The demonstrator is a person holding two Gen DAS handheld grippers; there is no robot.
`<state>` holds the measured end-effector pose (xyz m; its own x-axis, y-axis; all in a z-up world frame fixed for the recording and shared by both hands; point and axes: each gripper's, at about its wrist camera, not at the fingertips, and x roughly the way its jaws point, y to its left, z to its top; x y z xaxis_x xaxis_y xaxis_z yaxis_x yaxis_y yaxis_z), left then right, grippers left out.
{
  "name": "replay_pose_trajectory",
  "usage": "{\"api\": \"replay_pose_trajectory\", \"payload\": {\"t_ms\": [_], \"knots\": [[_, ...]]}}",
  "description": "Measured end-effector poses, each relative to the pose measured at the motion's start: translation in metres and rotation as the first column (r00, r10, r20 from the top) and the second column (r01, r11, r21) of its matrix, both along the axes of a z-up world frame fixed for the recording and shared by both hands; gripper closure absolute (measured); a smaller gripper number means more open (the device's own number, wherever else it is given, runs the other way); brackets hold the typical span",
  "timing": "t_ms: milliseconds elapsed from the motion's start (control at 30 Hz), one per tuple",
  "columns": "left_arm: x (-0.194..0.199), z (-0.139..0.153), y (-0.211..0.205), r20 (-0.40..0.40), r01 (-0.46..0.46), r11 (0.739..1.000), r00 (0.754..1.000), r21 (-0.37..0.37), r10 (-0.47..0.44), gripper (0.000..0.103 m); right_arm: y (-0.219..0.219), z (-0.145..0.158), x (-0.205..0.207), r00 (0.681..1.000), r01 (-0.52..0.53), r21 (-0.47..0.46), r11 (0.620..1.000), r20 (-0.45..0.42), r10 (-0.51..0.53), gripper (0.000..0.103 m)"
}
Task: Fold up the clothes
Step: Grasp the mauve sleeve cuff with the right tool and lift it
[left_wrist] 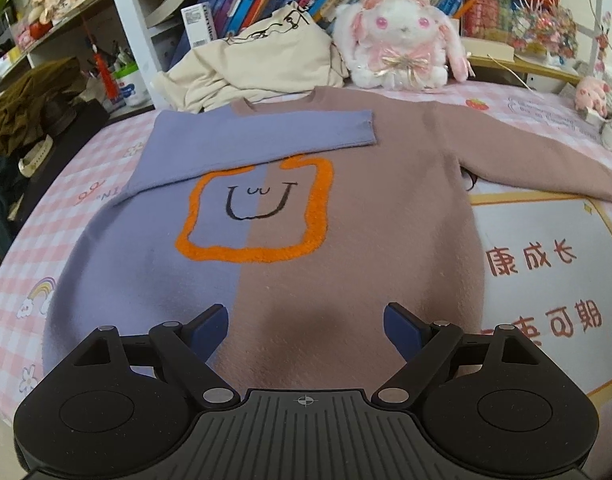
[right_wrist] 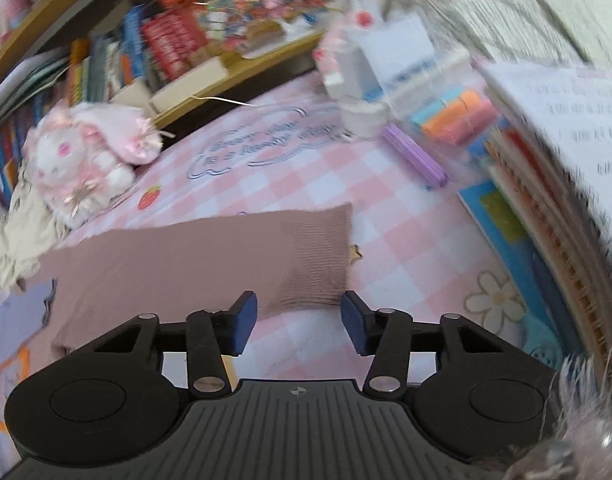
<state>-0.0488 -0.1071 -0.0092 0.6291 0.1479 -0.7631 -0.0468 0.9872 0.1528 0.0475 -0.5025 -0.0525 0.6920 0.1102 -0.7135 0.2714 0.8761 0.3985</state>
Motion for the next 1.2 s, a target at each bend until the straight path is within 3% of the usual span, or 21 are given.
{"api": "replay_pose_trajectory", "payload": {"t_ms": [233,333,467,700,867,1200], "knots": [[-0.003,0.0,0.001,-0.002,-0.02,1.0,1.0,0.01,0.02,0.016,-0.007,-0.008,0.013,0.998,0.016,0.136,0.991,0.06,-0.025,0.062],[-0.004,0.001,0.004,0.001,-0.036,0.999,0.999,0.007,0.036,0.016,-0.014,-0.007,0.019,0.993,0.092,0.112,0.989,0.06,-0.099,0.066],[-0.005,0.002,0.006,0.001,-0.045,0.999,0.999,0.008,0.045,0.016,-0.021,-0.005,0.023,0.993,0.105,0.051,0.993,0.053,-0.108,0.067],[-0.003,0.001,0.008,-0.003,-0.055,0.998,0.998,0.001,0.055,0.016,-0.018,-0.015,0.026,0.995,0.05,0.21,0.977,0.069,-0.065,0.07],[-0.001,0.002,0.003,-0.002,-0.027,0.999,1.0,0.018,0.027,0.016,-0.015,-0.014,0.03,0.997,0.045,0.166,0.985,0.05,-0.054,0.087],[0.0,0.001,0.006,-0.007,-0.025,1.0,1.0,0.001,0.025,0.016,-0.006,0.001,0.029,0.996,0.016,0.194,0.981,0.088,-0.033,0.092]]}}
